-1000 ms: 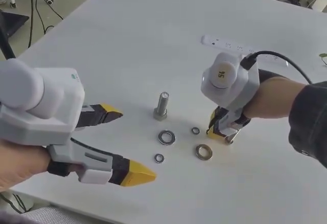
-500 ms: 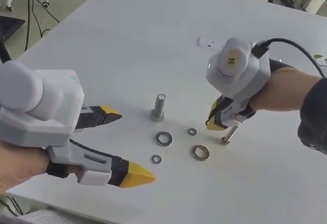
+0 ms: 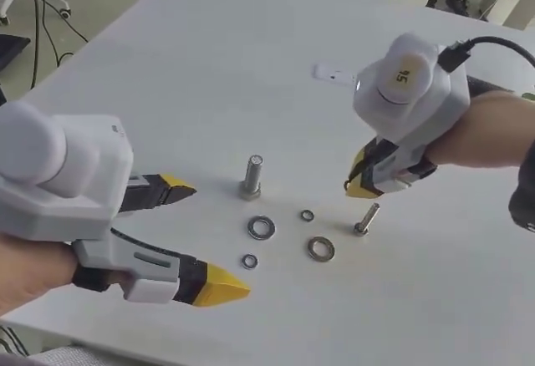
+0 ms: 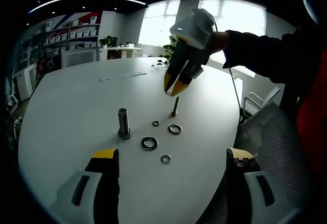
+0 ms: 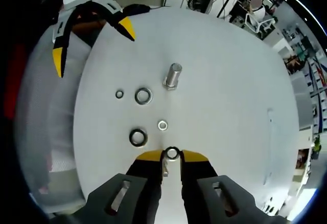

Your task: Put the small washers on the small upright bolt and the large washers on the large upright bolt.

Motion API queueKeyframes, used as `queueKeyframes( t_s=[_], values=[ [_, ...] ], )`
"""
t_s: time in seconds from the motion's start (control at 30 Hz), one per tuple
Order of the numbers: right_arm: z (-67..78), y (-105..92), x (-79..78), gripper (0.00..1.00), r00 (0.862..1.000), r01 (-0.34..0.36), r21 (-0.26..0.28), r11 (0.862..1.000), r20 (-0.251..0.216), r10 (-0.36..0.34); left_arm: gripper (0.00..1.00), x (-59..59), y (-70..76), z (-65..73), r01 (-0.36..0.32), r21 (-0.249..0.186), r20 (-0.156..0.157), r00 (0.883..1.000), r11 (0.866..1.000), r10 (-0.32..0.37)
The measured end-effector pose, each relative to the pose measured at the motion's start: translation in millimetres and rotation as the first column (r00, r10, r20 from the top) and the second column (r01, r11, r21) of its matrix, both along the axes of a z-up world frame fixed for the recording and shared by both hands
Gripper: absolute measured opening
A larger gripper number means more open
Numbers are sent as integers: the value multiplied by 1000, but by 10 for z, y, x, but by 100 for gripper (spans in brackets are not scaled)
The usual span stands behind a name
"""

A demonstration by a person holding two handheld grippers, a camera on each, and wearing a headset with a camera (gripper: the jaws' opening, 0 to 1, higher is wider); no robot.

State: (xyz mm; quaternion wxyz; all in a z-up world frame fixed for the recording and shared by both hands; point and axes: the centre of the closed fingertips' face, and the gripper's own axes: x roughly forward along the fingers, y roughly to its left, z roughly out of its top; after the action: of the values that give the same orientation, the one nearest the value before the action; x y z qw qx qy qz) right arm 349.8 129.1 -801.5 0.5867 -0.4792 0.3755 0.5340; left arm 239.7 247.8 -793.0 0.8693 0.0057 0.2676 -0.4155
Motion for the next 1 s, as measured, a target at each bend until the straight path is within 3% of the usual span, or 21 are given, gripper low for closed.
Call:
queueKeyframes(
  t_s=[0.57,1.0],
  values=[
    [93,-267,-6,14,999,47,-26,999,19,-47,86,-4,-41,42,18,3,13,1000,1000,-18],
    [-30,-343,-39,14,999,45,-56,997,-6,-46,86,-12,-47,45,17,3,12,1000,1000,-17]
  ],
)
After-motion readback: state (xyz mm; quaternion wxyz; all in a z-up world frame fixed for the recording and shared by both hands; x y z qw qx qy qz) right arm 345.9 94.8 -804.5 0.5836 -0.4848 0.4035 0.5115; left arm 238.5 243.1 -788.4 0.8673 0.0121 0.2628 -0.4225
